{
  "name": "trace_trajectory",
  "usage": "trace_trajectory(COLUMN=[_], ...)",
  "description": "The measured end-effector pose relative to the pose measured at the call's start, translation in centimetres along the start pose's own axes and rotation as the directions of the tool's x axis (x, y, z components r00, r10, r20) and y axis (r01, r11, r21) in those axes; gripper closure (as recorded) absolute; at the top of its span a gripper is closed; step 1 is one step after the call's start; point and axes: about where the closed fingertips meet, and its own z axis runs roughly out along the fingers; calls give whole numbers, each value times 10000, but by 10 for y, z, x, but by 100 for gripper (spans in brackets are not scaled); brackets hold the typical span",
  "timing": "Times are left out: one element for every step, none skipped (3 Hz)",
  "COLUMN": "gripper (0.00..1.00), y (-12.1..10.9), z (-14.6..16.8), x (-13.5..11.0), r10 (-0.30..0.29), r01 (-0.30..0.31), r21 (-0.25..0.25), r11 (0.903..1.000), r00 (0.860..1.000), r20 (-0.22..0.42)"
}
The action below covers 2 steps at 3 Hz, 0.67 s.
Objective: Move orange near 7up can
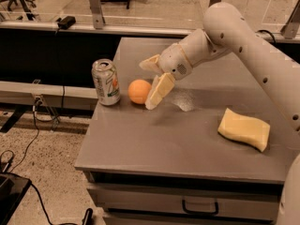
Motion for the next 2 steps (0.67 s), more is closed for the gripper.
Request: trace_trajectory(gripper=[0,0], y=[-7,-7], z=[-21,-64], x=[10,30], r10=[-79,-386], r01=[78,377], r21=[279,832], r11=[9996,9958], r00=[10000,9992], r20=[48,101])
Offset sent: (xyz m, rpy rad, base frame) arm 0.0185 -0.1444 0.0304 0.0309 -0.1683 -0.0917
